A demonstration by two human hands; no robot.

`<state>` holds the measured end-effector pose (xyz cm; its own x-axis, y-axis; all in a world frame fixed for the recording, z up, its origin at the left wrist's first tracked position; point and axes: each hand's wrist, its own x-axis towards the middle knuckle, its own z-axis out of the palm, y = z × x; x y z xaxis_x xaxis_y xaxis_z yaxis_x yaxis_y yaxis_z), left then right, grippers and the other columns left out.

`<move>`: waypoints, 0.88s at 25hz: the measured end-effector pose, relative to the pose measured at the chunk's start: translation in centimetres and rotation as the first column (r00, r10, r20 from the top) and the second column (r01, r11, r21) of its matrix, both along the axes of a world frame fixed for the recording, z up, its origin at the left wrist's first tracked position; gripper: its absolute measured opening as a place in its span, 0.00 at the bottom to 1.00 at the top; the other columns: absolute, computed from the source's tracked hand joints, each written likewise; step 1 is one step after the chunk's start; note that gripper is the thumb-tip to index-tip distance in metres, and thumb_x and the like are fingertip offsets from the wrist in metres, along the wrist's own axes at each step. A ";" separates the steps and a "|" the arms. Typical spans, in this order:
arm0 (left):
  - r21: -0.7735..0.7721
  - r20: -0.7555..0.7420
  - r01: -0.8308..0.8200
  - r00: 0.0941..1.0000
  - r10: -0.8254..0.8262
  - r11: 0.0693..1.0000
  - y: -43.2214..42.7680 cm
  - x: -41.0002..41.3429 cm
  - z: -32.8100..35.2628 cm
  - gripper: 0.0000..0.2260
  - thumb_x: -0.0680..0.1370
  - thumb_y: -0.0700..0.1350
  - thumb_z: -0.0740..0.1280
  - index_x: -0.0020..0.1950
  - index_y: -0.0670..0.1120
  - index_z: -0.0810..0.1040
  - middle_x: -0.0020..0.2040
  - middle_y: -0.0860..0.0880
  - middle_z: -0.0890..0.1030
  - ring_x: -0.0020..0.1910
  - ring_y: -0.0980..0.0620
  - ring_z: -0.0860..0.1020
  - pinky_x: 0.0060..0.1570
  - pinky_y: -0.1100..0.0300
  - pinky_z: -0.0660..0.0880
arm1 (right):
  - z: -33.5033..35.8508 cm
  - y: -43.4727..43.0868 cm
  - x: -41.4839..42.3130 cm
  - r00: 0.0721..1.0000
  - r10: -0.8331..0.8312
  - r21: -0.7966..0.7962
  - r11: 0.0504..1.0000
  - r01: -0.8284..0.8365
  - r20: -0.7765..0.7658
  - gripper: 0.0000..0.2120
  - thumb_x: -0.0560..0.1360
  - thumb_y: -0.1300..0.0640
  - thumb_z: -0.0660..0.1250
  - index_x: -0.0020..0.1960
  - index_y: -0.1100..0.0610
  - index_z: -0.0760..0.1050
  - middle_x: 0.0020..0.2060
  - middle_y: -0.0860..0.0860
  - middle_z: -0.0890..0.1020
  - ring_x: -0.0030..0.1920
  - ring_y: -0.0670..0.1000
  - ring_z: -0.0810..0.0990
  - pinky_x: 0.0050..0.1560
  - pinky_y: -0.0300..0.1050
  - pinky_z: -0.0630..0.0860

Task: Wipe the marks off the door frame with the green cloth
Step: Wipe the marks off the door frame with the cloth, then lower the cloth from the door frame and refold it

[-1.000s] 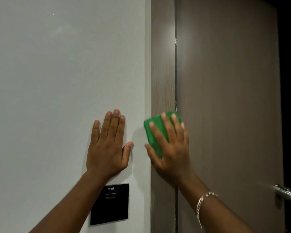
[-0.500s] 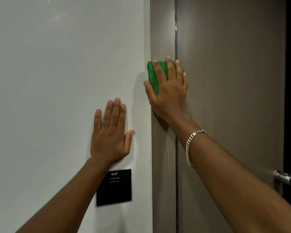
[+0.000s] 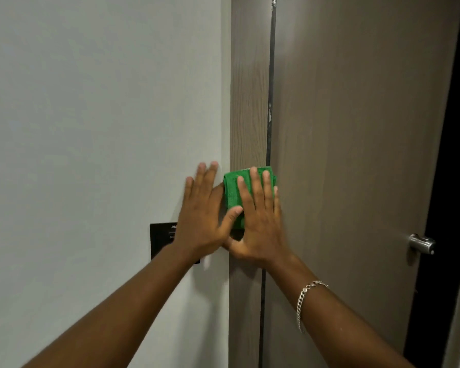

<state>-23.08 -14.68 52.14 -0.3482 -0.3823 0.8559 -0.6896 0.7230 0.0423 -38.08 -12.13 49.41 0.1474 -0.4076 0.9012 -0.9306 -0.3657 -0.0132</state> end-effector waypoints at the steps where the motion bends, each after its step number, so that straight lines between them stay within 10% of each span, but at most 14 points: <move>1: 0.059 -0.075 0.041 0.996 -0.036 0.997 0.5 -0.8 -1.0 0.27 0.79 0.57 0.59 0.75 0.47 0.65 0.82 0.47 0.49 0.81 0.51 0.40 0.79 0.52 0.38 | -0.6 0.5 -0.4 0.998 0.068 0.032 0.997 -0.069 0.017 0.47 0.71 0.40 0.64 0.81 0.58 0.47 0.82 0.57 0.47 0.82 0.59 0.40 0.79 0.69 0.44; 5: 0.170 -0.413 0.177 0.906 -0.093 0.970 2.9 -2.8 -3.8 0.15 0.76 0.43 0.67 0.62 0.41 0.74 0.77 0.46 0.65 0.80 0.49 0.53 0.77 0.60 0.51 | -2.7 2.7 -2.0 0.947 0.268 0.135 0.946 -0.293 0.176 0.43 0.69 0.61 0.65 0.80 0.57 0.50 0.82 0.52 0.50 0.82 0.53 0.43 0.79 0.68 0.52; 8: 0.183 -0.530 0.265 0.838 -0.132 0.947 4.5 -2.7 -6.1 0.12 0.73 0.36 0.68 0.56 0.41 0.76 0.57 0.46 0.78 0.59 0.51 0.76 0.61 0.53 0.77 | -5.3 4.1 -1.3 0.877 0.305 0.022 0.941 -0.336 0.371 0.38 0.73 0.65 0.65 0.80 0.59 0.53 0.81 0.54 0.55 0.82 0.53 0.51 0.81 0.60 0.56; 14: 0.372 -0.709 0.386 0.705 -0.010 0.844 8.1 2.9 -12.9 0.08 0.74 0.42 0.67 0.52 0.48 0.77 0.44 0.56 0.81 0.45 0.55 0.82 0.40 0.61 0.81 | -12.3 6.7 4.9 0.386 0.298 -0.031 0.824 -0.566 0.873 0.34 0.75 0.68 0.70 0.75 0.54 0.60 0.66 0.50 0.76 0.63 0.41 0.78 0.59 0.34 0.77; 22: 0.809 -0.586 0.256 0.417 0.694 0.529 13.0 15.3 -30.8 0.08 0.74 0.42 0.73 0.46 0.47 0.74 0.43 0.45 0.80 0.47 0.42 0.82 0.50 0.50 0.81 | -28.7 8.0 16.5 0.502 -0.082 0.464 0.532 -0.708 0.861 0.25 0.73 0.63 0.73 0.68 0.51 0.71 0.53 0.49 0.81 0.49 0.47 0.81 0.46 0.31 0.77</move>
<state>-7.77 -1.72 21.34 0.5031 -0.8615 -0.0681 -0.0656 -0.1167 0.9910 -21.55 -4.17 20.71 -0.0846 -0.9884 0.1259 -0.2014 -0.1067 -0.9737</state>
